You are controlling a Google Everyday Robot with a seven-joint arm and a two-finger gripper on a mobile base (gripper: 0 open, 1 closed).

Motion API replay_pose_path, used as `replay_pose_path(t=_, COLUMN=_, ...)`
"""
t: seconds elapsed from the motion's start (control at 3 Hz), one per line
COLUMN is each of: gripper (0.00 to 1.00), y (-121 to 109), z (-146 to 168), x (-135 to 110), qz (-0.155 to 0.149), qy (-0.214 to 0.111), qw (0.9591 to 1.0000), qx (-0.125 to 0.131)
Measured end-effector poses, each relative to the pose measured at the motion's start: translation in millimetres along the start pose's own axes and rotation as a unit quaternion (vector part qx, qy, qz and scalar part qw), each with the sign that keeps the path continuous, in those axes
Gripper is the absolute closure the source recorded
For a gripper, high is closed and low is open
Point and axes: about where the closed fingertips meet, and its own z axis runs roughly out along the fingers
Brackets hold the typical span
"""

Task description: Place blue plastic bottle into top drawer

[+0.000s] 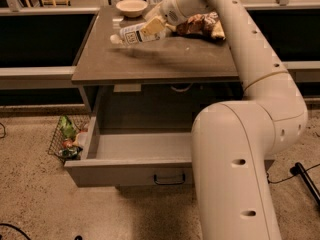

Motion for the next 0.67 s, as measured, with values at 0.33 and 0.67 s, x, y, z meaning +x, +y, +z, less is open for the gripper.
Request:
replay_pose_path(t=0.33, gripper=1.00, y=10.0, z=-9.3, x=-5.8, qz=0.001, qy=-0.024, qw=0.9996, qx=-0.017)
replay_pose_path(t=0.67, gripper=1.00, y=20.2, z=-44.5, x=-21.0, qz=-0.003, qy=-0.065, qw=0.9978, qx=-0.012)
